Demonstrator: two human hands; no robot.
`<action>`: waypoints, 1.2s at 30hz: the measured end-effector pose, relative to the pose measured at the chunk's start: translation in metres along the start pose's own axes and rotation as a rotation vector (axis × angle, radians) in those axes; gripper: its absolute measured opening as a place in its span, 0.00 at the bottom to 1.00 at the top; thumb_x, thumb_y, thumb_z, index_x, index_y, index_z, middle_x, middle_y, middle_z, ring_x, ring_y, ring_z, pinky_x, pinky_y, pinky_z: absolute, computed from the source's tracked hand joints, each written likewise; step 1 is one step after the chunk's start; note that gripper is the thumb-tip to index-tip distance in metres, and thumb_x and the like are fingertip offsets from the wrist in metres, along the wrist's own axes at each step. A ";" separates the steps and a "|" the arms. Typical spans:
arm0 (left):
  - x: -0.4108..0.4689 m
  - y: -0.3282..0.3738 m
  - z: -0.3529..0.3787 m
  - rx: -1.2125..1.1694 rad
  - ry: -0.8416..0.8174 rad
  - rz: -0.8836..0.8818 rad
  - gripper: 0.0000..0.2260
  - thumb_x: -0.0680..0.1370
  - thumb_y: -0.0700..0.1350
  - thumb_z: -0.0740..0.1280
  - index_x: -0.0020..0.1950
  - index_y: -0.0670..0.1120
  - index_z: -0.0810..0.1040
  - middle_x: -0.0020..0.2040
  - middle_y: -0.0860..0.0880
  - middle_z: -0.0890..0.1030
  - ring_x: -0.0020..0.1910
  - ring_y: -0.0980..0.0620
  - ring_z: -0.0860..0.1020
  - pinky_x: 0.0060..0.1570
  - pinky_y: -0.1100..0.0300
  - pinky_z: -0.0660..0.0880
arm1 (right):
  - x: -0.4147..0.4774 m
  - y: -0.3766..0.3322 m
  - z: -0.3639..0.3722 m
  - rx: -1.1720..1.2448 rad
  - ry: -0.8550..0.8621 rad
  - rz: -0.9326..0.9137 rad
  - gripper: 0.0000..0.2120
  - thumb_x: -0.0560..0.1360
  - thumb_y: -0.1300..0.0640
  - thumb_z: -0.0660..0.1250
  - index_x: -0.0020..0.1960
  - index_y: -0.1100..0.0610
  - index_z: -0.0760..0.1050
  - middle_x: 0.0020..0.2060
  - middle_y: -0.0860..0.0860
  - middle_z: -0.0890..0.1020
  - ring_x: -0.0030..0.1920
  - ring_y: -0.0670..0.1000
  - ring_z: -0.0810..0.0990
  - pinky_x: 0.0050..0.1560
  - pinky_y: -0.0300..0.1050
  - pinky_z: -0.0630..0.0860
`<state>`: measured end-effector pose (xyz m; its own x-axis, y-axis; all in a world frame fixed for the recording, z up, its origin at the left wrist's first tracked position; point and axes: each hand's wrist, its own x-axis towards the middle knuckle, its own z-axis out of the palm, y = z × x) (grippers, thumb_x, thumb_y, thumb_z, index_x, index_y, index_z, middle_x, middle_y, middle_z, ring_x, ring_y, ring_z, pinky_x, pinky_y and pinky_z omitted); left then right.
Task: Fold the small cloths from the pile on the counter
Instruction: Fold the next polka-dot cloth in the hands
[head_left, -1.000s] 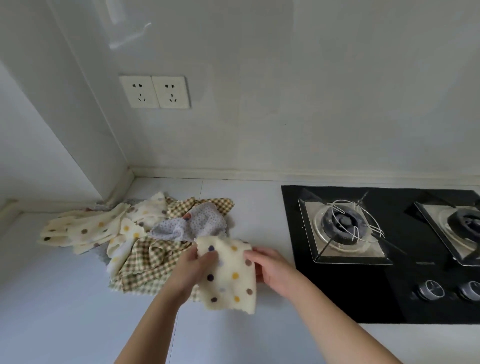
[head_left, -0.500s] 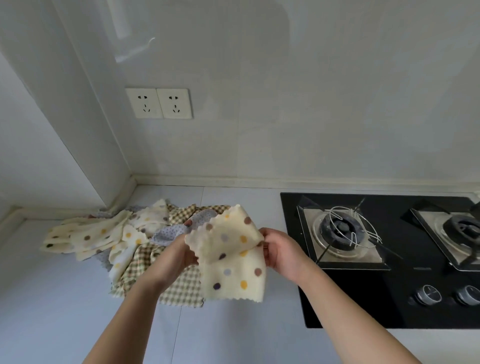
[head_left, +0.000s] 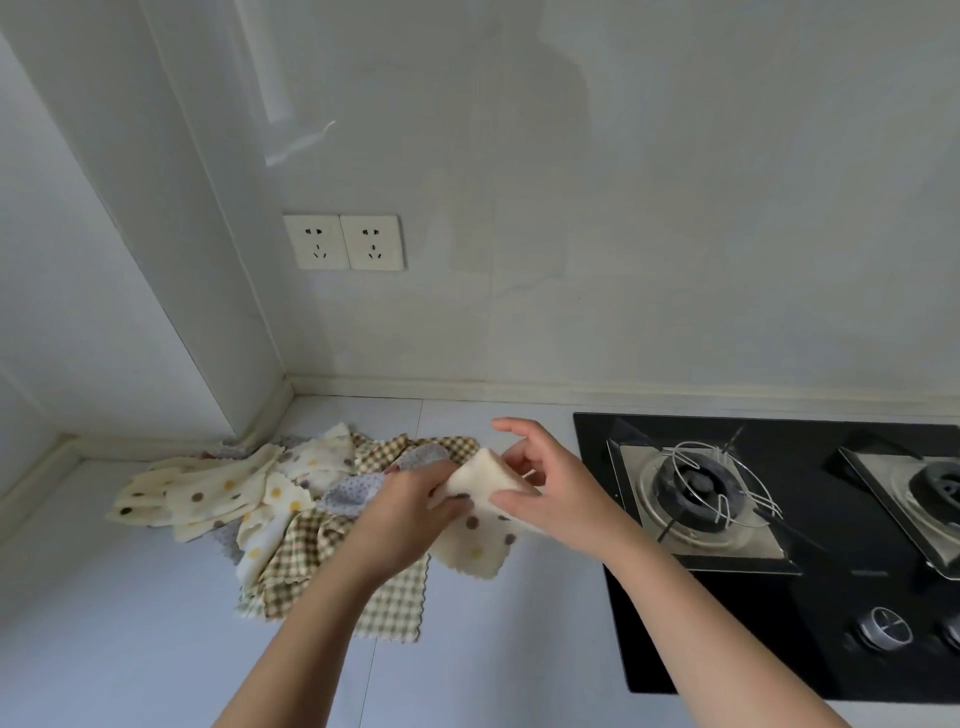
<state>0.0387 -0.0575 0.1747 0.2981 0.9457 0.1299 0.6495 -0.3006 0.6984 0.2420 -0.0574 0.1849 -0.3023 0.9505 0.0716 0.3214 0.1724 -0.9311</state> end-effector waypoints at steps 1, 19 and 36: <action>0.000 -0.003 0.000 -0.075 0.040 -0.008 0.02 0.75 0.42 0.70 0.45 0.49 0.79 0.37 0.54 0.80 0.38 0.56 0.77 0.38 0.58 0.71 | 0.000 0.000 -0.006 -0.014 -0.013 0.009 0.26 0.71 0.58 0.73 0.60 0.35 0.68 0.48 0.44 0.81 0.47 0.44 0.79 0.50 0.40 0.76; -0.008 -0.007 -0.011 -0.275 0.071 0.016 0.09 0.77 0.37 0.68 0.45 0.50 0.82 0.43 0.56 0.83 0.45 0.56 0.80 0.46 0.60 0.74 | -0.006 -0.007 -0.029 -0.245 -0.120 -0.086 0.16 0.71 0.55 0.75 0.56 0.45 0.78 0.56 0.37 0.79 0.61 0.40 0.75 0.62 0.34 0.67; -0.013 -0.006 -0.018 -0.037 0.030 0.084 0.11 0.76 0.44 0.71 0.54 0.57 0.76 0.46 0.60 0.81 0.47 0.60 0.79 0.47 0.61 0.75 | -0.004 -0.001 -0.018 -0.353 -0.046 -0.114 0.05 0.71 0.58 0.74 0.39 0.51 0.79 0.40 0.45 0.81 0.44 0.45 0.79 0.53 0.45 0.75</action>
<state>0.0184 -0.0663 0.1817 0.3292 0.9208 0.2092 0.5968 -0.3745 0.7096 0.2589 -0.0567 0.1918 -0.3912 0.9089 0.1444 0.5703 0.3625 -0.7371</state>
